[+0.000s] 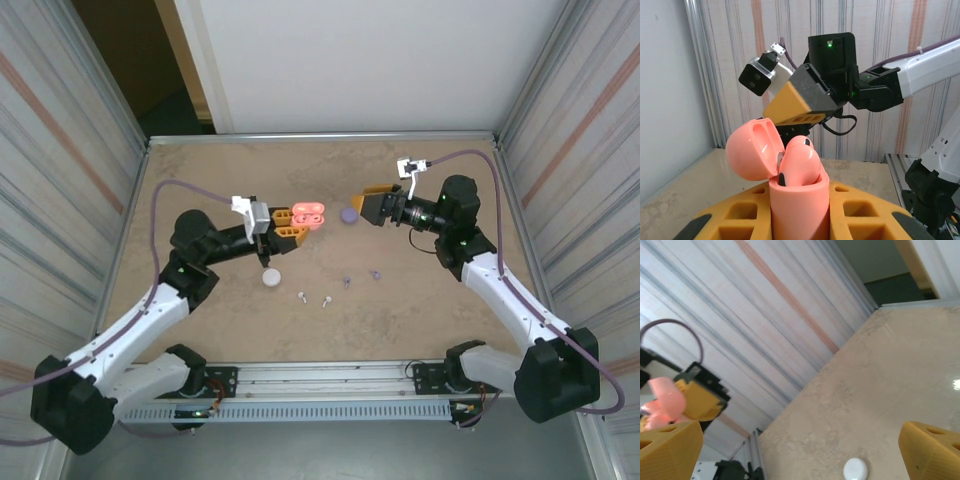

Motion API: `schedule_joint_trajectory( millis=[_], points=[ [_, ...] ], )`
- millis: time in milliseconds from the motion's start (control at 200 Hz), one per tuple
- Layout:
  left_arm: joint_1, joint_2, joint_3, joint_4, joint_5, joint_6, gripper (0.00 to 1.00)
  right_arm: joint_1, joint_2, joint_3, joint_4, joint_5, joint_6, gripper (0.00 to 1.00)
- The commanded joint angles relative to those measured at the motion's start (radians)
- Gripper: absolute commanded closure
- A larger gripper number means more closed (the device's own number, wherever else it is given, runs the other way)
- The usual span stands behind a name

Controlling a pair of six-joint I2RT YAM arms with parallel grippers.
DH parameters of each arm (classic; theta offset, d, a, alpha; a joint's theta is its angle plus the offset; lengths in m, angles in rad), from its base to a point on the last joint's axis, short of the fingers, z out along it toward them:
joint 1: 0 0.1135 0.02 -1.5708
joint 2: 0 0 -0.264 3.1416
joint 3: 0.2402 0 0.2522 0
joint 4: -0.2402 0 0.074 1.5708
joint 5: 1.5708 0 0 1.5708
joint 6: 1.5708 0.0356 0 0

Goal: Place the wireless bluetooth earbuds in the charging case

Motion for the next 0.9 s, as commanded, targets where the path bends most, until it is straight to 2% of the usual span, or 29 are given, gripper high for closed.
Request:
schedule_joint_trajectory(
  millis=[0,205,341,621,897],
  points=[
    [-0.005,0.052,-0.012,0.167,-0.021,-0.042,1.00,-0.005,-0.038,-0.001,0.047,-0.079,0.052,0.01],
    [-0.006,0.142,-0.025,0.310,0.037,-0.077,1.00,0.011,-0.027,0.016,0.026,-0.093,0.053,0.01],
    [-0.006,0.179,-0.034,0.387,0.049,-0.098,1.00,0.089,0.002,0.081,-0.071,-0.082,-0.048,0.01],
    [-0.008,0.226,-0.028,0.422,0.078,-0.134,1.00,0.175,0.055,0.156,-0.057,-0.103,-0.090,0.01],
    [-0.011,0.247,-0.031,0.429,0.068,-0.148,1.00,0.196,0.076,0.189,-0.058,-0.123,-0.108,0.01]
  ],
)
